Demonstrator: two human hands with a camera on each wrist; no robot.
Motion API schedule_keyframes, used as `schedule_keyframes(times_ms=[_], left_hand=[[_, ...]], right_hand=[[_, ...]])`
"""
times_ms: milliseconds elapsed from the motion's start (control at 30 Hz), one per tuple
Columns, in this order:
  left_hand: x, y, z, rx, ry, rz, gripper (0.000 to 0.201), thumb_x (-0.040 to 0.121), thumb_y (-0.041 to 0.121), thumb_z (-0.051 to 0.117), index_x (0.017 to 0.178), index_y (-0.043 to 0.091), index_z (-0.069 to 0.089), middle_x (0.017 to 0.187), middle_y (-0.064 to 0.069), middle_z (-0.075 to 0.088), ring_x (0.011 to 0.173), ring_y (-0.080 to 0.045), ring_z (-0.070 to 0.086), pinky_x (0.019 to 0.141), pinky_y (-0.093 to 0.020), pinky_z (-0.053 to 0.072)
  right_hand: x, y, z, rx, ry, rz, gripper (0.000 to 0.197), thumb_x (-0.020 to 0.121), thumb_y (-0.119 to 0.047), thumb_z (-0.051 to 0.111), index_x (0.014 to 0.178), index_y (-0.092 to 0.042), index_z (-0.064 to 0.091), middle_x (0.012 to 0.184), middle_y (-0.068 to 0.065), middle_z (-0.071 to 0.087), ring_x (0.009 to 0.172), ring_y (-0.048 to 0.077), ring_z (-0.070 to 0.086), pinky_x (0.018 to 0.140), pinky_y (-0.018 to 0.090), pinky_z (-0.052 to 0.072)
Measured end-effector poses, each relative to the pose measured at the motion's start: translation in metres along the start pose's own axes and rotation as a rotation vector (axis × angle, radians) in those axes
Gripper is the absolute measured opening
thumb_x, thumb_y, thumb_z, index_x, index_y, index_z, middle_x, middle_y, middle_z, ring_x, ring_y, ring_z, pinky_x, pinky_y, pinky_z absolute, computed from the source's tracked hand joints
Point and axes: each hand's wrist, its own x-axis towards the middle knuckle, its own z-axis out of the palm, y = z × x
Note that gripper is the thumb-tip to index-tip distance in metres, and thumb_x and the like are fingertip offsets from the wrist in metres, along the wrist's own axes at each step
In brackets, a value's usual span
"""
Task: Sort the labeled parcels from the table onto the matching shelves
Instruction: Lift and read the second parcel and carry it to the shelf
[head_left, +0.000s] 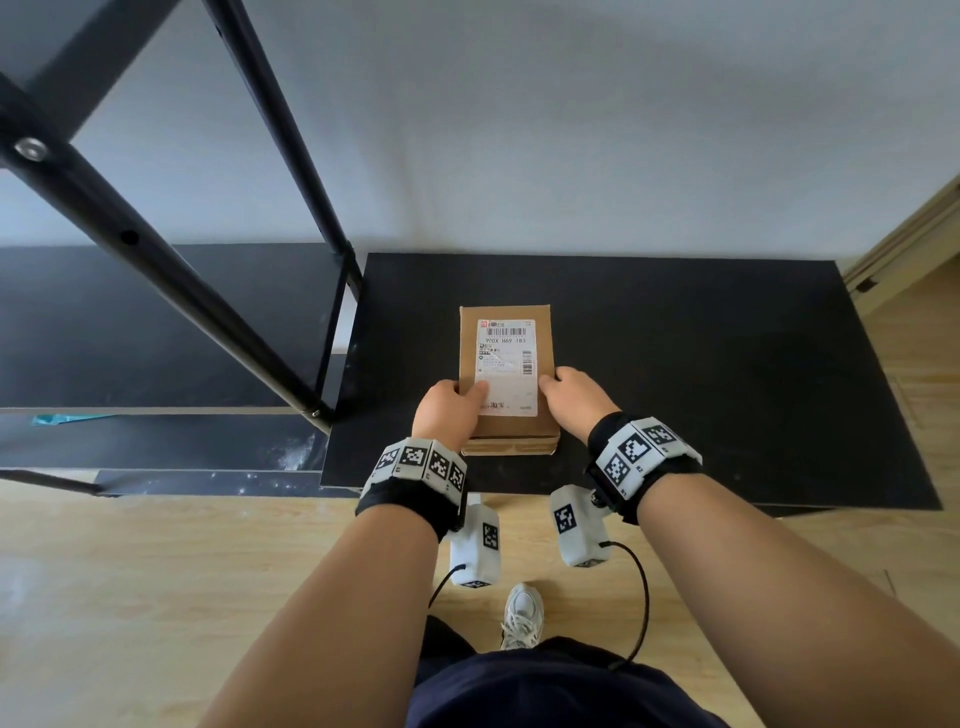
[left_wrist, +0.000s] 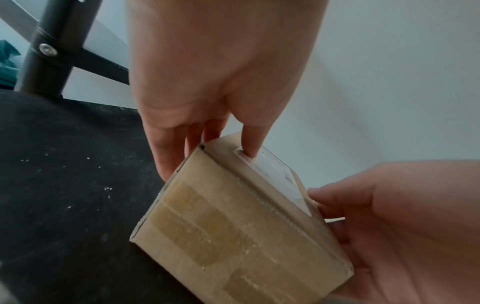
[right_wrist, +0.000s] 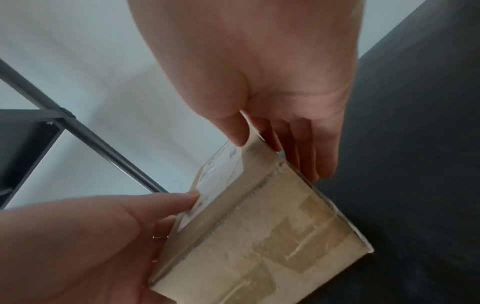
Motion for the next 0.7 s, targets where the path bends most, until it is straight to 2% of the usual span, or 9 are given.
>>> schedule_keyframes(times_ms=[67,133,200,267,367,467,533,600,700], left_hand=[[-0.002,0.003,-0.005,-0.074,0.007,0.016,0.048,0.099,0.041,0.052,0.132,0.007,0.059,0.121,-0.007,0.068,0.108,-0.024,0.064,0.089,-0.035,0.052],[-0.006,0.010,-0.012,-0.150,0.032,0.049,0.048,0.099,0.039,0.053,0.135,0.009,0.059,0.124,-0.006,0.068,0.107,-0.021,0.063,0.089,-0.033,0.052],[-0.010,0.021,-0.022,-0.215,0.059,0.095,0.048,0.099,0.039,0.053,0.137,0.010,0.058,0.125,-0.005,0.067,0.107,-0.020,0.063,0.091,-0.033,0.052],[-0.015,0.032,-0.032,-0.270,0.081,0.134,0.045,0.099,0.038,0.053,0.135,0.012,0.060,0.123,-0.004,0.068,0.102,-0.017,0.062,0.088,-0.031,0.052],[-0.025,0.050,-0.050,-0.349,0.110,0.209,0.043,0.099,0.038,0.054,0.132,0.013,0.064,0.118,-0.001,0.070,0.106,-0.017,0.065,0.089,-0.031,0.054],[-0.038,0.071,-0.069,-0.426,0.143,0.302,0.038,0.099,0.036,0.055,0.128,0.014,0.066,0.112,0.001,0.071,0.108,-0.017,0.066,0.094,-0.033,0.054],[-0.046,0.084,-0.081,-0.457,0.166,0.356,0.039,0.098,0.037,0.057,0.128,0.015,0.067,0.114,0.001,0.072,0.107,-0.017,0.067,0.096,-0.036,0.055],[-0.055,0.097,-0.092,-0.489,0.182,0.402,0.041,0.097,0.038,0.057,0.131,0.016,0.065,0.118,0.000,0.072,0.108,-0.017,0.067,0.097,-0.036,0.055],[-0.070,0.113,-0.105,-0.529,0.189,0.471,0.043,0.097,0.040,0.058,0.134,0.019,0.063,0.121,0.001,0.071,0.110,-0.015,0.066,0.094,-0.032,0.055]], right_hand=[[-0.001,-0.004,-0.005,0.019,0.024,-0.022,0.034,0.103,-0.024,0.035,0.118,-0.004,0.058,0.117,0.013,0.063,0.093,0.024,0.057,0.079,0.035,0.044],[-0.005,-0.011,-0.014,0.053,0.058,-0.055,0.033,0.103,-0.023,0.035,0.117,-0.004,0.059,0.116,0.013,0.064,0.094,0.026,0.059,0.080,0.037,0.046],[-0.011,-0.022,-0.024,0.076,0.086,-0.093,0.034,0.103,-0.023,0.036,0.119,-0.004,0.059,0.116,0.013,0.064,0.098,0.028,0.061,0.084,0.039,0.048],[-0.018,-0.033,-0.034,0.091,0.101,-0.126,0.035,0.103,-0.024,0.036,0.123,-0.006,0.058,0.117,0.011,0.064,0.102,0.028,0.062,0.089,0.042,0.050],[-0.032,-0.053,-0.051,0.128,0.148,-0.202,0.034,0.103,-0.024,0.036,0.124,-0.008,0.059,0.118,0.009,0.065,0.103,0.026,0.063,0.092,0.044,0.051],[-0.048,-0.074,-0.071,0.180,0.195,-0.281,0.035,0.105,-0.025,0.035,0.127,-0.010,0.057,0.121,0.008,0.064,0.100,0.024,0.062,0.087,0.038,0.052],[-0.059,-0.086,-0.082,0.217,0.224,-0.335,0.039,0.105,-0.028,0.034,0.136,-0.012,0.052,0.128,0.006,0.062,0.097,0.018,0.060,0.074,0.028,0.053],[-0.070,-0.096,-0.093,0.267,0.253,-0.399,0.039,0.106,-0.028,0.033,0.138,-0.014,0.050,0.130,0.004,0.062,0.099,0.015,0.060,0.065,0.020,0.047],[-0.086,-0.110,-0.110,0.330,0.310,-0.479,0.038,0.105,-0.026,0.035,0.137,-0.016,0.052,0.128,0.001,0.063,0.097,0.013,0.061,0.065,0.019,0.046]])
